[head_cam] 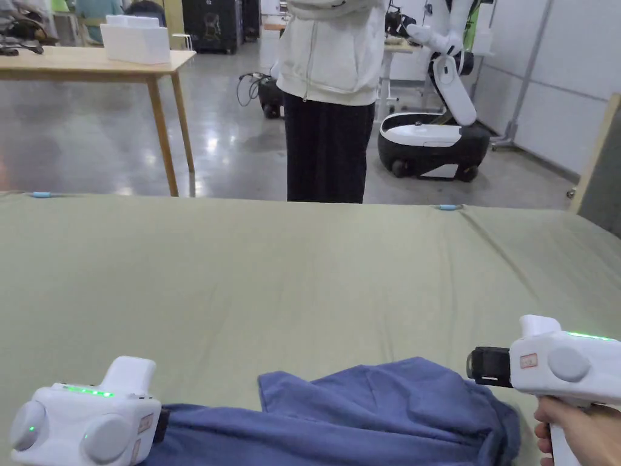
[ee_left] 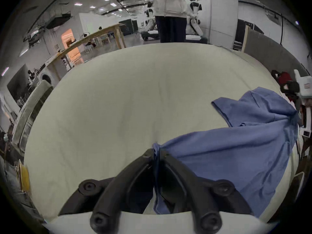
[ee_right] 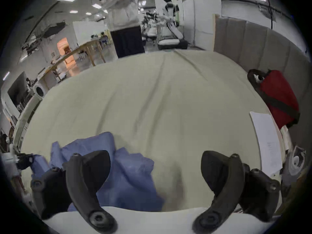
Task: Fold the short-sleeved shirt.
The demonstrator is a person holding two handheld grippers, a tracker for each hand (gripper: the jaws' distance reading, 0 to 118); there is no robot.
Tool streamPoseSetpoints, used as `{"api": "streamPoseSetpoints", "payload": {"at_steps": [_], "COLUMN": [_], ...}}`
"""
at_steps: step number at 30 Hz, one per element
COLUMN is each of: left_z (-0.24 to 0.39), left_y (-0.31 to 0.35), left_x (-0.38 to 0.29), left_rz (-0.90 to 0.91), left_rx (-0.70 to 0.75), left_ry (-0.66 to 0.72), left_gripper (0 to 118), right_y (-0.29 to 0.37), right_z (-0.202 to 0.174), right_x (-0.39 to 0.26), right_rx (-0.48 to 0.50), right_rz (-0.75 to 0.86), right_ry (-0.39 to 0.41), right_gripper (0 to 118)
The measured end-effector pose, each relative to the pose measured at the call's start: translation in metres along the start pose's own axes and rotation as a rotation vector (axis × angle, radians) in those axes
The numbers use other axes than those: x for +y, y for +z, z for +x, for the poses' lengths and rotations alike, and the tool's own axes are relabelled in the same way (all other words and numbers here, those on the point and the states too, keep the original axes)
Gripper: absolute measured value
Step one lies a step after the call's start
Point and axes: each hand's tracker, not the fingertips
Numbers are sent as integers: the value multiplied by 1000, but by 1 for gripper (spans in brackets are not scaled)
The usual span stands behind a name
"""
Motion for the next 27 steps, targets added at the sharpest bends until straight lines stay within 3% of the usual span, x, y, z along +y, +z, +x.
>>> {"api": "streamPoseSetpoints", "payload": {"at_steps": [2, 4, 5, 6, 7, 9, 11, 13, 27], "left_z": [-1, -4, -5, -6, -7, -9, -15, -15, -53], "left_y": [-2, -6, -7, -8, -9, -5, 4, 19, 166], "left_x": [3, 7, 7, 9, 9, 13, 19, 27, 111], "left_rz": [-3, 28, 25, 19, 4, 16, 47, 75, 424], "left_rx": [5, 31, 30, 28, 17, 10, 15, 29, 150], "left_ry": [-10, -28, -27, -26, -19, 5, 21, 7, 42], "left_gripper": [3, 3, 3, 3, 3, 3, 2, 2, 1], "right_y": [-14, -25, -29, -29, -22, -6, 19, 47, 250], "right_z": [-6, -12, -14, -18, -20, -13, -7, -4, -12], "right_x": [-4, -11, -14, -18, -19, -14, -8, 1, 69], "right_rx": [-44, 17, 48, 43, -7, 47, 112, 116, 68], "right_rz": [-41, -169, -236, -263, -195, -139, -68, 11, 507], "right_ry": [47, 109, 133, 128, 126, 78, 17, -4, 22], "right_gripper": [111, 106, 89, 49, 17, 6, 4, 4, 4]}}
